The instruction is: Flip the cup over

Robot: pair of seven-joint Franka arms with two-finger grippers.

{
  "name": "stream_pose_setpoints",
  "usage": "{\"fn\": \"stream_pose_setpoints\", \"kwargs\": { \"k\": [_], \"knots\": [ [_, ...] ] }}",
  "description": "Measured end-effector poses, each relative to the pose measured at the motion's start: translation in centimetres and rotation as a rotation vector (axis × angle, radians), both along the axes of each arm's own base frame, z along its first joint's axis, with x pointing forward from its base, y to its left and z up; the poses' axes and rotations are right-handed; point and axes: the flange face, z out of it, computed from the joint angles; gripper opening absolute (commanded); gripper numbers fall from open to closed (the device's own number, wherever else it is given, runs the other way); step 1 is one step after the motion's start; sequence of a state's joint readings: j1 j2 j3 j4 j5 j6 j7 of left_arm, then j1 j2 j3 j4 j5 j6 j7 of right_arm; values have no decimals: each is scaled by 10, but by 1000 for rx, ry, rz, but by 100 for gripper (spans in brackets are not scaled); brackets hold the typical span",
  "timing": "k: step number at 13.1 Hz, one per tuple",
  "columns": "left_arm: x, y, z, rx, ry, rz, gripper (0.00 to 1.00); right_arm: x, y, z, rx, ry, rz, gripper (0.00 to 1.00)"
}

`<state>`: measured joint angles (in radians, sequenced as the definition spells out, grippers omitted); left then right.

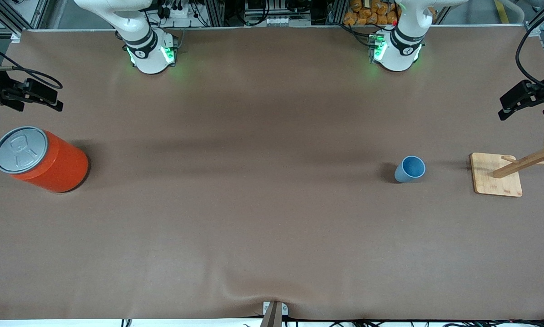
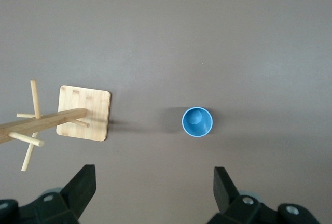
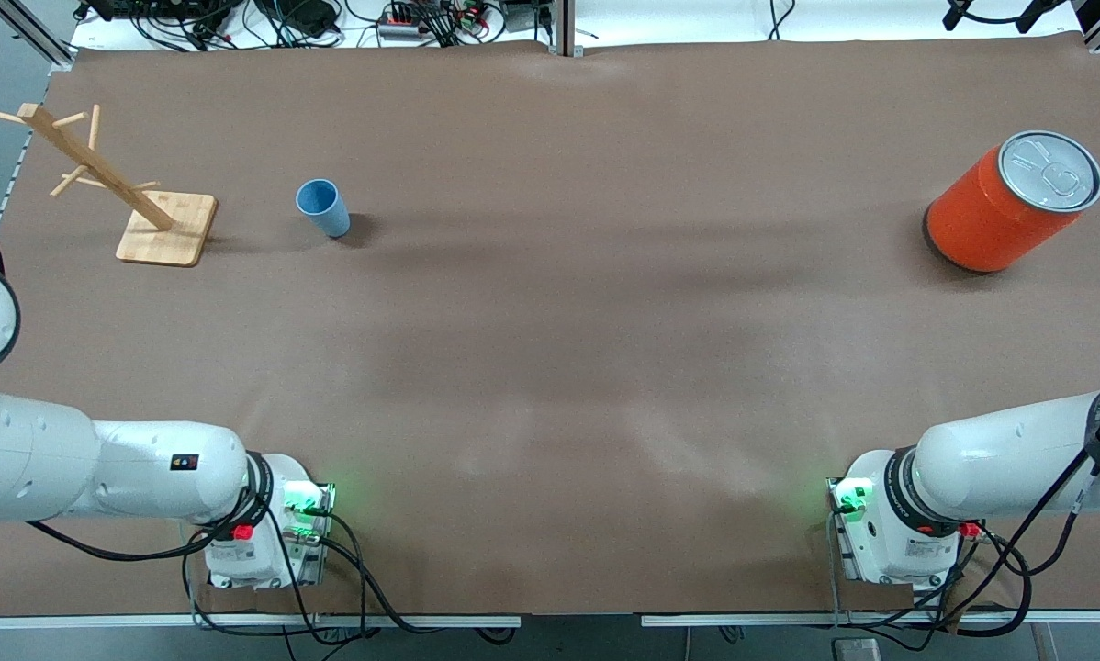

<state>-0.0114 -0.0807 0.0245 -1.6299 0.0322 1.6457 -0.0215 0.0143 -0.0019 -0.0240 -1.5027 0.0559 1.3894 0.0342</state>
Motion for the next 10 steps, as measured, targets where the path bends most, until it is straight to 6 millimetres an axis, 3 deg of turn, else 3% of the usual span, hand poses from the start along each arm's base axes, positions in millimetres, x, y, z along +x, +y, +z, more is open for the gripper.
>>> {"fn": "stream_pose_setpoints", "kwargs": {
  "k": [3, 10],
  "knots": [
    [0, 7, -1, -8, 4, 16, 100, 0, 0, 0, 0, 1, -1, 100],
    [-2, -3, -5, -32, 32, -10, 100, 0, -1, -1, 0, 2, -2, 100]
  ]
}}
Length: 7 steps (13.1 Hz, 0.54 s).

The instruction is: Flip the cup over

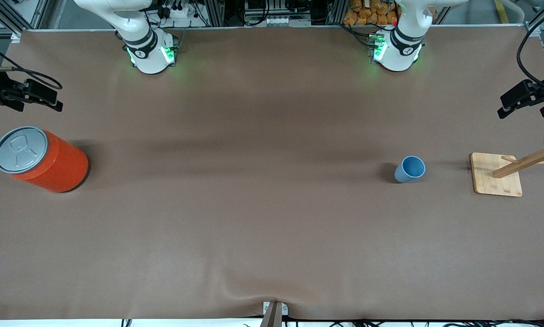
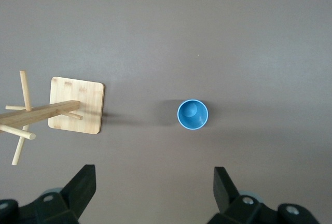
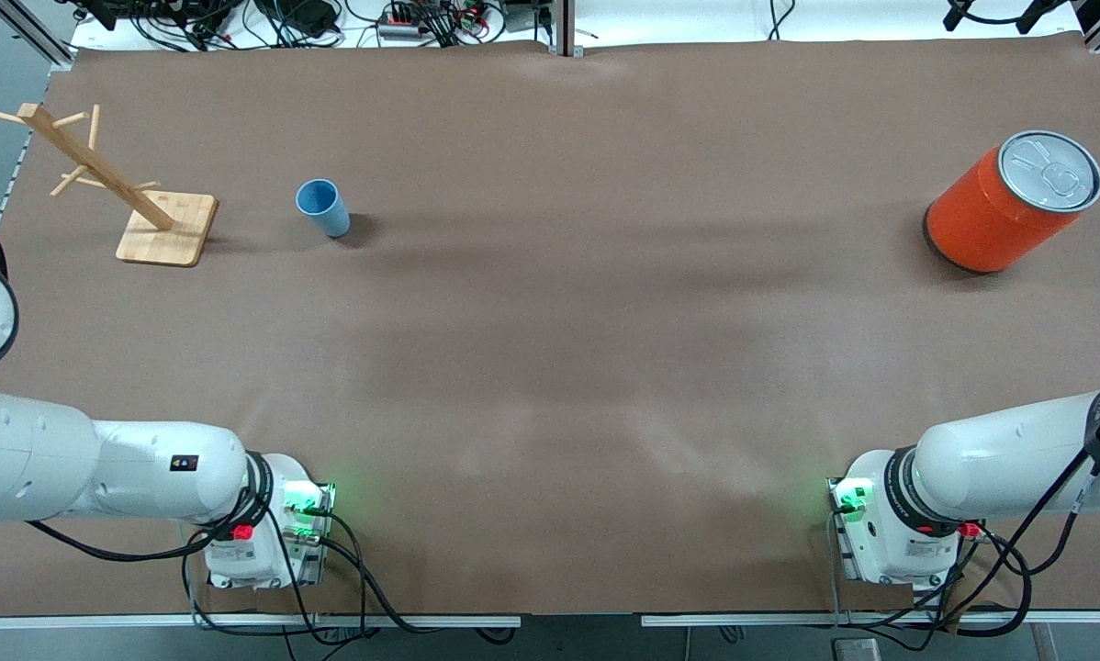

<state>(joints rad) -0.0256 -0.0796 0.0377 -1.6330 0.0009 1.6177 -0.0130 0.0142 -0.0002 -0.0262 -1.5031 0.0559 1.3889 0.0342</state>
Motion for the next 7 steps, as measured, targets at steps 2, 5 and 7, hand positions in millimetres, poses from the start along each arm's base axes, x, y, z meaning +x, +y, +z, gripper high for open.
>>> {"fn": "stream_pose_setpoints", "kwargs": {
  "k": [2, 5, 7],
  "knots": [
    [1, -4, -2, 0, 5, -7, 100, 0, 0, 0, 0, 0, 0, 100],
    [2, -4, -5, 0, 11, -8, 100, 0, 0, 0, 0, 0, 1, 100],
    [1, -4, -5, 0, 17, -7, 100, 1, 1, 0, 0, -3, 2, 100]
  ]
}}
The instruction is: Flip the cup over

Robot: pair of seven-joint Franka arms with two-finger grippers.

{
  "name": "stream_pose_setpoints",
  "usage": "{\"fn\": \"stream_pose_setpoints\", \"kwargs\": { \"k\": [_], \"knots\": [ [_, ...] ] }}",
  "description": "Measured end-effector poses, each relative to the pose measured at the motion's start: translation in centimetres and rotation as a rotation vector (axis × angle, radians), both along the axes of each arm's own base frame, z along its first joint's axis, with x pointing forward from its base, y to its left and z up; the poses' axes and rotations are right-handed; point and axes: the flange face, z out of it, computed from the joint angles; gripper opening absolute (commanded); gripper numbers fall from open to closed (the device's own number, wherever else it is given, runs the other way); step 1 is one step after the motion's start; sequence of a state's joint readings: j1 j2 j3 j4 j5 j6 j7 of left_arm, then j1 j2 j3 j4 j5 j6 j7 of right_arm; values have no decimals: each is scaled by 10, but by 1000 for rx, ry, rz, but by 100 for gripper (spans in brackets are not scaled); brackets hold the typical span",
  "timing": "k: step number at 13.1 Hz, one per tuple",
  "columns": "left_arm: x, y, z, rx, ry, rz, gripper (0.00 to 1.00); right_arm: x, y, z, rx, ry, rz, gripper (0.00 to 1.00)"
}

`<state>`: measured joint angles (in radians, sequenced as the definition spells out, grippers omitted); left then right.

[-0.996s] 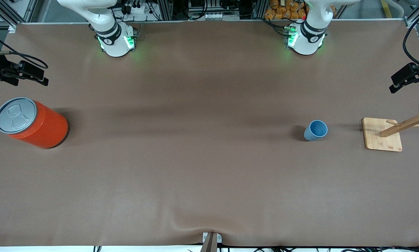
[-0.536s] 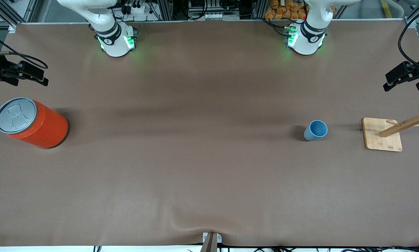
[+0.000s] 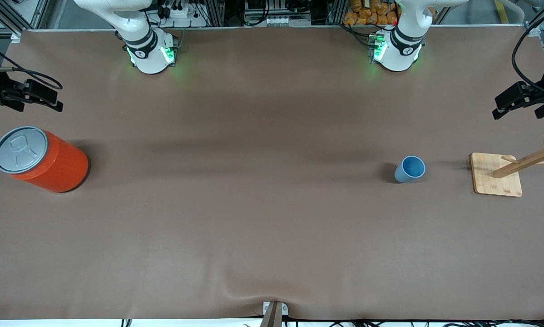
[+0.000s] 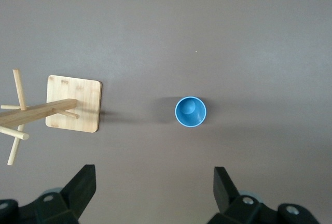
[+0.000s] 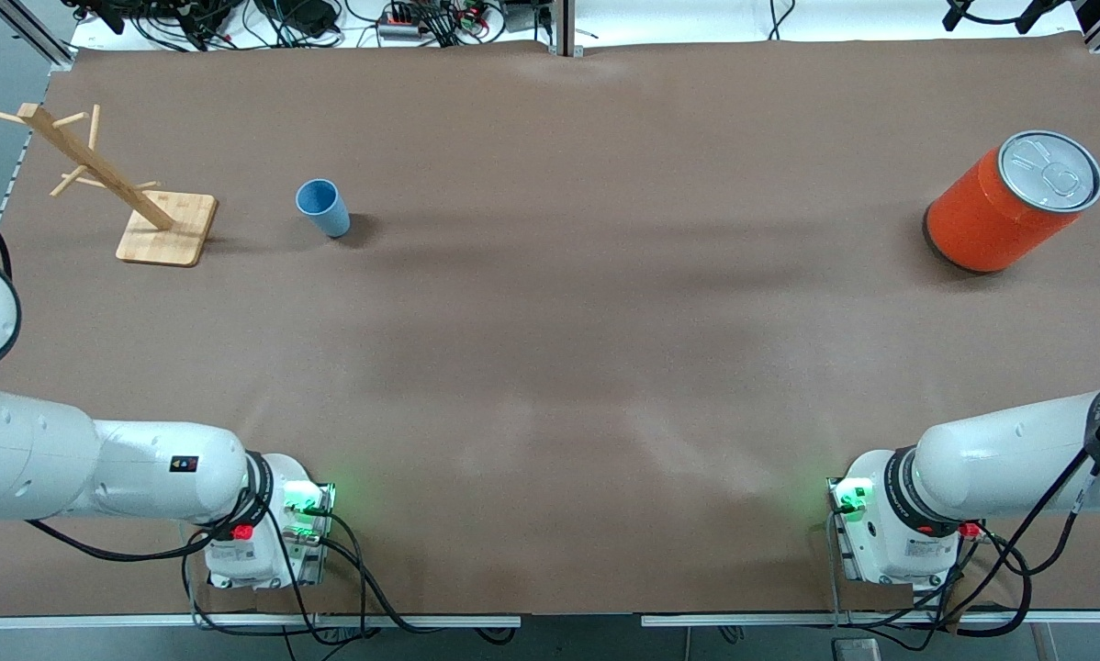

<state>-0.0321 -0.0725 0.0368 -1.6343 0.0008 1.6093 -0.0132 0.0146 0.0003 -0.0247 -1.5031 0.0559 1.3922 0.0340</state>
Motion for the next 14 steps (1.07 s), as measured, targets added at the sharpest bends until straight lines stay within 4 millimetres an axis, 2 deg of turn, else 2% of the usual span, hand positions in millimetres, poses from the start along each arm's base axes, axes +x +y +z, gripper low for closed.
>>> {"fn": "stream_pose_setpoints", "kwargs": {
  "k": [9, 14],
  "knots": [
    [-2, 0, -5, -2, 35, 31, 100, 3, 1, -4, 0, 1, 1, 100],
    [-3, -10, -3, -4, 39, 20, 100, 4, 2, -5, 0, -2, 4, 100]
  ]
}}
